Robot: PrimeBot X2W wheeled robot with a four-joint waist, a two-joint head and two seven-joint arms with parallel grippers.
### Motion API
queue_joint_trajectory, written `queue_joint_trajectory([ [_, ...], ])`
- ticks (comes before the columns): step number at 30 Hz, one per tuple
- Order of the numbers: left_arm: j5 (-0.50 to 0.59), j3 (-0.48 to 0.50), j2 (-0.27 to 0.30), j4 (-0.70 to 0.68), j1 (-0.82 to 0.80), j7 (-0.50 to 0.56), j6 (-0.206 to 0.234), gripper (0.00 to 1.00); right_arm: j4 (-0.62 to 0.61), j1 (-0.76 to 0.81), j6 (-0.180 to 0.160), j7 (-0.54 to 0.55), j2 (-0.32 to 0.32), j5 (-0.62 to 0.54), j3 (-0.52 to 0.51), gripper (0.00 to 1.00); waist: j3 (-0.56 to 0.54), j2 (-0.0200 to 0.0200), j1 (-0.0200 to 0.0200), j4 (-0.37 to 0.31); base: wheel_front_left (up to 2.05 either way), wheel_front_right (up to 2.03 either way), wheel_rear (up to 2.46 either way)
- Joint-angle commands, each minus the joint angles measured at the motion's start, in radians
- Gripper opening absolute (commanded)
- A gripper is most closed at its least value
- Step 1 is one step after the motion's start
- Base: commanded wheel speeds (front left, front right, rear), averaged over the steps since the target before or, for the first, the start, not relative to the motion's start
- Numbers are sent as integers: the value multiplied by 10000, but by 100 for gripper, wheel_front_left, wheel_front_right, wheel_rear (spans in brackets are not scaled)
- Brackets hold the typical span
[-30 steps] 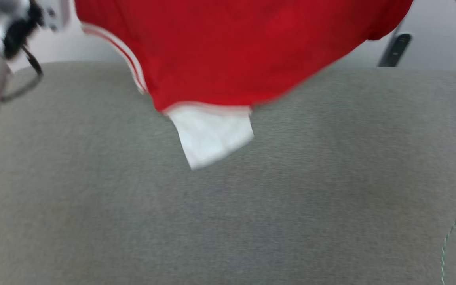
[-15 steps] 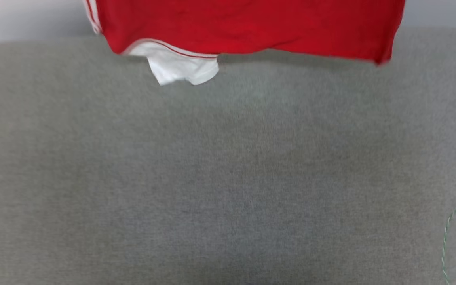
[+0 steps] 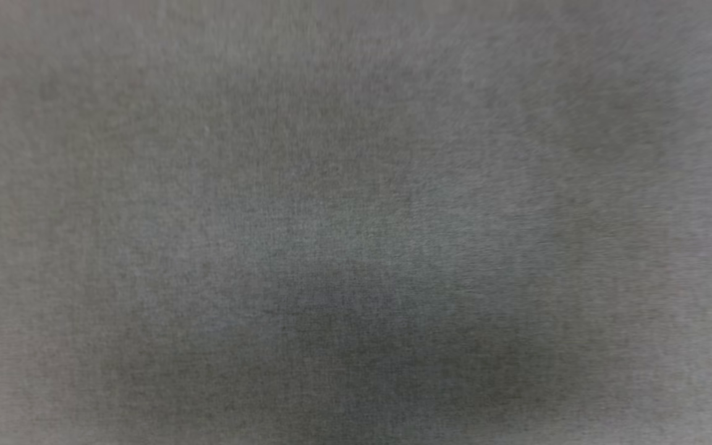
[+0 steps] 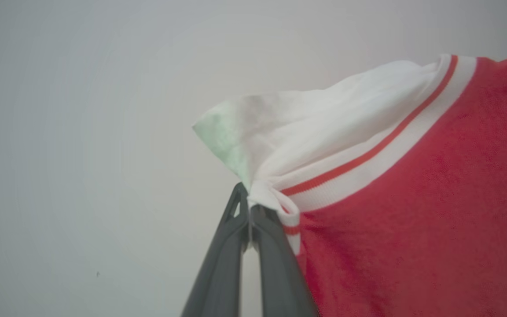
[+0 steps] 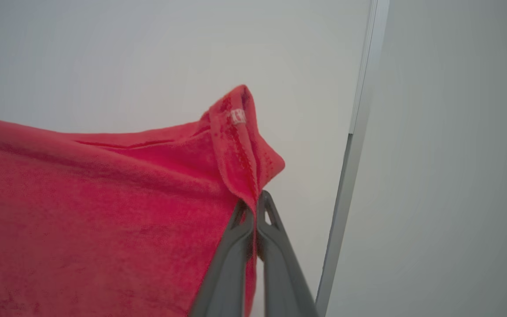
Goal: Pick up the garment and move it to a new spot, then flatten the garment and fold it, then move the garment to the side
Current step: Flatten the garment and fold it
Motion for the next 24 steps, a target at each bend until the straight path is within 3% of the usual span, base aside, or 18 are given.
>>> queue_joint_trajectory([
  [1,-79,57,-180,258,-137,-210,27,0,-399,684,-15,2,298,-732,-926,0,1067,0,0,345,0,0,0],
  [5,-157,-5,-516,683,-7,-568,-275,0,-688,1327,-15,-5,958,-1766,-1904,0,963,0,0,567,0,0,0],
  [12,-299,-301,-776,1367,1335,-884,-713,0,-303,2326,-15,-3,1698,-2038,-1358,0,-69,0,0,744,0,0,0],
  [15,-422,-346,-794,1468,1944,-947,-799,0,48,2763,-15,8,1812,-1762,-876,0,-540,0,0,793,0,0,0],
  [19,-674,-464,-778,1624,3235,-853,-901,0,364,3590,-15,411,1962,-554,43,0,-1553,0,0,849,0,0,0],
  [24,-1100,-561,-743,1574,5152,-818,-959,0,-497,5421,-15,1811,1505,1367,1884,0,-2774,0,0,962,0,0,0],
])
